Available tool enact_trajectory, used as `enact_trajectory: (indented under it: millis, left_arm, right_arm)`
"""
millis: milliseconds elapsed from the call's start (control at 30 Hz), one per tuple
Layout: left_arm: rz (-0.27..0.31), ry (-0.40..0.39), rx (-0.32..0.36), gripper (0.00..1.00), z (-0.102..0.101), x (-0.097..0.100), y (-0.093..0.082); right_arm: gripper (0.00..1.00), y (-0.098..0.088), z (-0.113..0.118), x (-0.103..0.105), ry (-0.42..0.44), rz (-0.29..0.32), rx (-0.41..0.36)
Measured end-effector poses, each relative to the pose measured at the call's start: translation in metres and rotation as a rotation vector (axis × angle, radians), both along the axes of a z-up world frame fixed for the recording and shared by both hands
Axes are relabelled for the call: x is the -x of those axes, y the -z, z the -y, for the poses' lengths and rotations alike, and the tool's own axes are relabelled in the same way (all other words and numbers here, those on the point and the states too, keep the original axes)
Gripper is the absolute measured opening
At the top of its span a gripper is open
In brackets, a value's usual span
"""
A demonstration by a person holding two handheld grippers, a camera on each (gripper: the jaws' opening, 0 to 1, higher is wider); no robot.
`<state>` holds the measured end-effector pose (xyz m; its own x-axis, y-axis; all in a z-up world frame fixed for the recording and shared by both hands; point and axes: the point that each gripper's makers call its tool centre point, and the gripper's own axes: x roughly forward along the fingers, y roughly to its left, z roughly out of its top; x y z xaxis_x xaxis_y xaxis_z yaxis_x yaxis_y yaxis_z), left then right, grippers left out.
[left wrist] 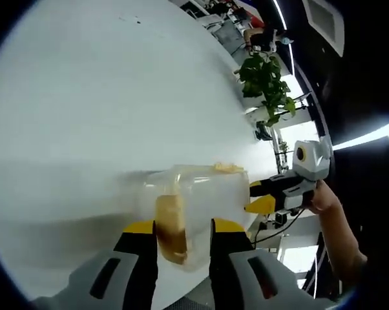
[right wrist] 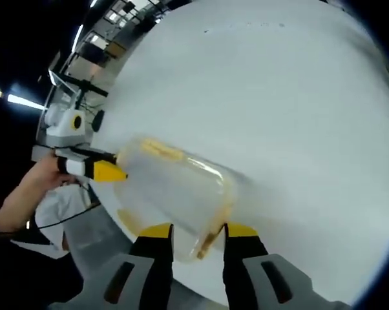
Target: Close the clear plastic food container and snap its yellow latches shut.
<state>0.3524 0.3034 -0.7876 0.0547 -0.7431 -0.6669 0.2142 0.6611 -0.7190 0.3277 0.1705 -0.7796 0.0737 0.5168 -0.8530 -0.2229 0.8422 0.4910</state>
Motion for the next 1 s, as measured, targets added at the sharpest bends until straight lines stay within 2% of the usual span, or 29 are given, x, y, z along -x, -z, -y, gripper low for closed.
enact_trajectory:
  millis: [300,400,500,533,600,700,833,900,1000]
  left_arm:
    - [0.004,0.022,-0.023,0.32,-0.001,-0.001,-0.003]
    - [0.054,0.042,-0.064,0.33,-0.005,-0.003,-0.005]
    - [0.148,0.093,-0.140,0.31,-0.015,-0.011,-0.009]
    - [0.156,0.101,-0.149,0.31,-0.016,-0.012,-0.010]
    - [0.116,0.104,-0.146,0.33,-0.016,-0.010,-0.011]
    - [0.121,0.088,-0.138,0.39,-0.014,-0.014,-0.012]
    - [0.096,0.089,-0.150,0.38,-0.012,-0.010,-0.009]
    - [0.057,0.113,-0.143,0.36,-0.008,-0.001,-0.007]
    - [0.054,0.110,-0.146,0.38,-0.004,0.002,-0.004]
  right_arm:
    - [0.29,0.000,0.001,0.001,0.016,0.013,-0.011]
    - [0.29,0.001,-0.001,-0.001,0.007,0.019,-0.010]
    - [0.29,0.001,-0.002,-0.001,0.005,0.015,-0.008]
    - [0.29,0.002,-0.001,-0.002,0.006,0.014,-0.007]
    - [0.29,0.000,-0.002,0.001,0.009,0.012,-0.009]
    - [0.29,0.002,-0.001,0.000,0.018,0.009,-0.019]
    - [0.29,0.002,-0.001,-0.001,0.026,0.006,-0.023]
    - [0.29,0.002,-0.001,0.000,0.025,0.007,-0.020]
    - [0.29,0.002,-0.004,0.000,0.022,0.009,-0.020]
